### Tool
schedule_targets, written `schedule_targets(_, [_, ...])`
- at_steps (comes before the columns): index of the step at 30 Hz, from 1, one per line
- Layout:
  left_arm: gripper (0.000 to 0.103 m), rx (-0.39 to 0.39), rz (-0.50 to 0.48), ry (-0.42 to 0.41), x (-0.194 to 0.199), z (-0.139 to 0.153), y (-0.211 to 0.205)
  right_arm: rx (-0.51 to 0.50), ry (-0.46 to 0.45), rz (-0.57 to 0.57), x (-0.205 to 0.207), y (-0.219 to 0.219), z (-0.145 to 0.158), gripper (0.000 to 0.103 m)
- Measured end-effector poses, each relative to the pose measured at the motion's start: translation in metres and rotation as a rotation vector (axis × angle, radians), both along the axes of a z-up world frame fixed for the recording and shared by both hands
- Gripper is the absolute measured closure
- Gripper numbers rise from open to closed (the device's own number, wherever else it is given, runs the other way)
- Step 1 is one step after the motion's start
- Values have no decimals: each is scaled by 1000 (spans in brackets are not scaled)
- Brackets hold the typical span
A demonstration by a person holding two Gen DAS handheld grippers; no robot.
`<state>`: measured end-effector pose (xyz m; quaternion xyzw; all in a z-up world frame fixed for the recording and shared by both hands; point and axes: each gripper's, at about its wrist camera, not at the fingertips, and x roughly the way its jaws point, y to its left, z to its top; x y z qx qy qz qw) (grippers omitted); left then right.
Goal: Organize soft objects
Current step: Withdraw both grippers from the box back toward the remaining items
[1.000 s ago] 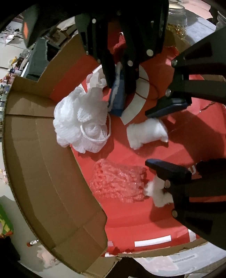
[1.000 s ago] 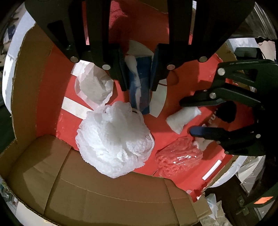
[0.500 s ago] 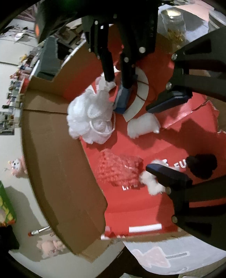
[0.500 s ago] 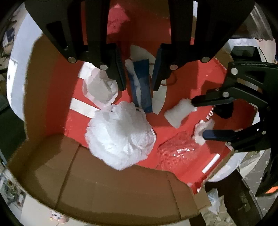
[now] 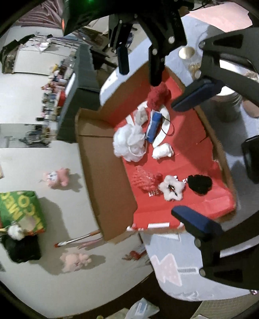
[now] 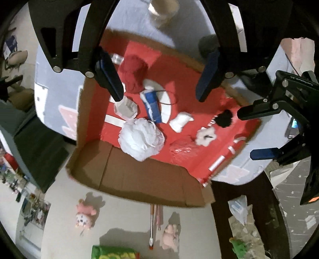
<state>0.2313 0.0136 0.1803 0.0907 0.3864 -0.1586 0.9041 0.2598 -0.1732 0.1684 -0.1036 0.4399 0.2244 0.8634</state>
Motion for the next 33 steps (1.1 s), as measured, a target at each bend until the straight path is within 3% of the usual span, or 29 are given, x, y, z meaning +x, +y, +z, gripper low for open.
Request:
schedule_targets(9, [1,-21,30,-167,-76,20,8,18,-159,-61,-84,-1,30,23])
schedule_targets(17, [0,-93,54,-275,-139,18,14,71,-269,-97,-154,-11,23,23])
schedule_targets(27, [0,-169,94,-291,-183,-28,13,109,-320,-131,-206,-13,-15,19])
schedule_targets(33, [0,-184,126,-232,-185,-70,10,124,-320,-141,-217,-10,-45,19])
